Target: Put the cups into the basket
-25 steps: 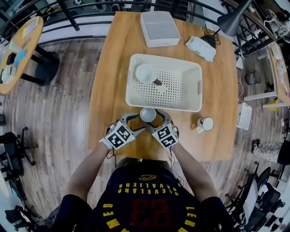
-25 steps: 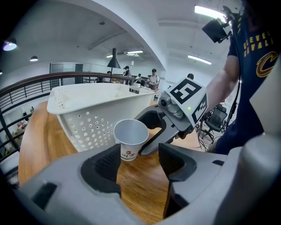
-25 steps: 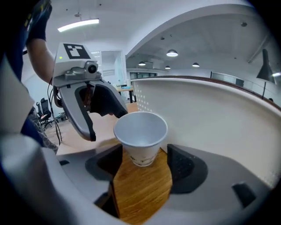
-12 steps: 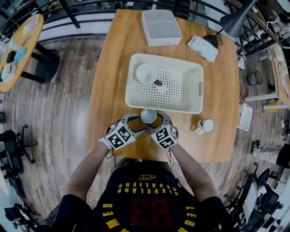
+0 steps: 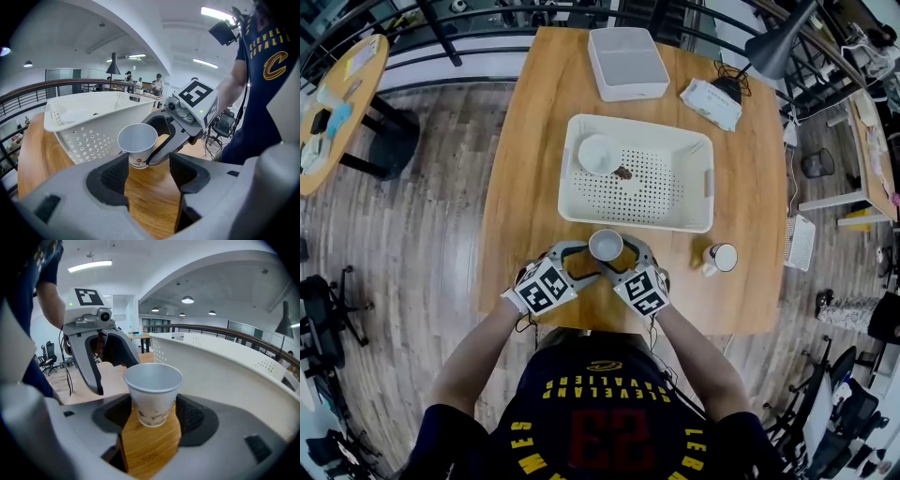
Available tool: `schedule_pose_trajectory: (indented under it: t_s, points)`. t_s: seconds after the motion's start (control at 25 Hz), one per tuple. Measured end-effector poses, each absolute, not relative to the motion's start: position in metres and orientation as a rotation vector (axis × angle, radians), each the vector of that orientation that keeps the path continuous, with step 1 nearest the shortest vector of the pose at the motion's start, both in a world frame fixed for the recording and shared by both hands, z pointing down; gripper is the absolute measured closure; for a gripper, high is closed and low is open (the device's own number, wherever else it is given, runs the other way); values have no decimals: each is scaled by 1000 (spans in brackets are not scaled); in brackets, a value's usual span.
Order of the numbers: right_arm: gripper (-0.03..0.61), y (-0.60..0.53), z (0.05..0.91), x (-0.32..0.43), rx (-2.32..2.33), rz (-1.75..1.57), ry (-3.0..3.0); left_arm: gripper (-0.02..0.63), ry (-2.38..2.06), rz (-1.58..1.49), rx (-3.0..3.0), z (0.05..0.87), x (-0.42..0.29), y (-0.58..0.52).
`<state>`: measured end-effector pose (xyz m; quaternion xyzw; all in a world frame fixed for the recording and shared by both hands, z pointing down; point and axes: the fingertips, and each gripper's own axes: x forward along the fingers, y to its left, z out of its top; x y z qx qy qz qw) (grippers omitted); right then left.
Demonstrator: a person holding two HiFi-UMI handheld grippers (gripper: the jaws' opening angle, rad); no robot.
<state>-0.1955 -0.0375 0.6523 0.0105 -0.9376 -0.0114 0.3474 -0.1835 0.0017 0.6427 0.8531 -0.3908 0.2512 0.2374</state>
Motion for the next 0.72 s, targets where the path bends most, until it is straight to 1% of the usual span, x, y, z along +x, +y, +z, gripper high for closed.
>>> schedule_pose_trajectory:
  t_s: [0.36,0.56,0.72]
  points:
    - [281,-27,631,-183,75,-9,-2478,354,-1062,653,2345,633,-183,12]
    - [281,-35,611,-175,114,-15,-2501,355,-1110,584,2349,613,-190,4]
    - [281,-42,585,-169,172,-23,-2508,356,-1179,488,2361,581,-192,-7]
